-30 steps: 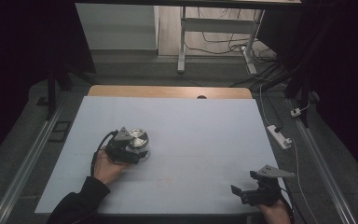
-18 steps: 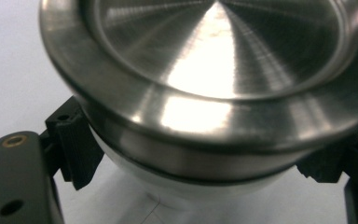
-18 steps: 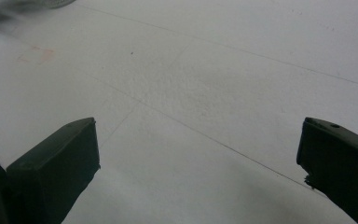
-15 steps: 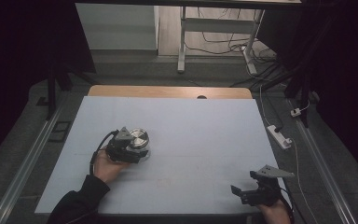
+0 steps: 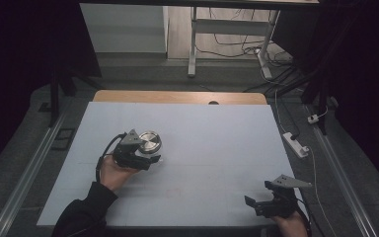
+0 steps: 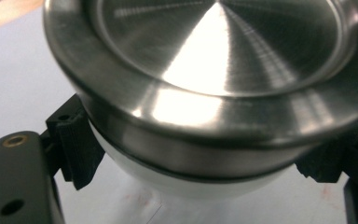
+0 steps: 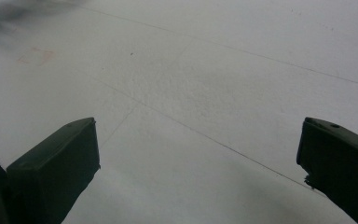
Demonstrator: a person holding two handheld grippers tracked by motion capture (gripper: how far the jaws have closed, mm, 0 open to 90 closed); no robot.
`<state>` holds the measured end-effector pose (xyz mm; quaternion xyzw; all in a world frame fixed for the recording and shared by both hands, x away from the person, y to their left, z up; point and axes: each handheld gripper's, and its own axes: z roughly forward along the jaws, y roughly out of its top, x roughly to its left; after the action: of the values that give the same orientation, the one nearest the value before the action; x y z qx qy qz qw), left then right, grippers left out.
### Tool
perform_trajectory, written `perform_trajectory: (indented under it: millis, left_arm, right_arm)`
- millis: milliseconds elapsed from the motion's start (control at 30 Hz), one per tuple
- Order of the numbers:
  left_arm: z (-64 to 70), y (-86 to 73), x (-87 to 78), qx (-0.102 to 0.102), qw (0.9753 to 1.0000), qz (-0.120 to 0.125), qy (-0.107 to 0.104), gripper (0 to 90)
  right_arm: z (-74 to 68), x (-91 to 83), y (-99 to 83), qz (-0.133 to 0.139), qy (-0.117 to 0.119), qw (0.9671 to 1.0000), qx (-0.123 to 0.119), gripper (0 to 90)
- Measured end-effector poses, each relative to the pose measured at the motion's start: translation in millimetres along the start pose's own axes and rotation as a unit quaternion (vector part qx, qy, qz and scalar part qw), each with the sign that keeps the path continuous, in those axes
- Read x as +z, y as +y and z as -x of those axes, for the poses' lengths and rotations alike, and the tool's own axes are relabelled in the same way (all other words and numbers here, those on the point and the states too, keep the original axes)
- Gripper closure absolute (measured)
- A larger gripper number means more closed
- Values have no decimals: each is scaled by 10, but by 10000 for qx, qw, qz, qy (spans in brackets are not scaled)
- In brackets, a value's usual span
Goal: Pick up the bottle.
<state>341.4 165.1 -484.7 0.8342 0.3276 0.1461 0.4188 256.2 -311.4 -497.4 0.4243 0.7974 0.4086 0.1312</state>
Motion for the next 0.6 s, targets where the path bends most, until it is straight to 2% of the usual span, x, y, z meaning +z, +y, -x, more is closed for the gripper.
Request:
perform_trajectory:
  millis: [400, 600]
  left_arm:
    - [218, 317, 53, 423, 9984, -60, -372, 158]
    - [302, 421, 106, 593, 9970, -130, -481, 158]
  right_arm:
    - [1, -2, -2, 8, -2, 10000, 4, 0]
    - [1, -2, -2, 7, 1, 10000, -1, 0]
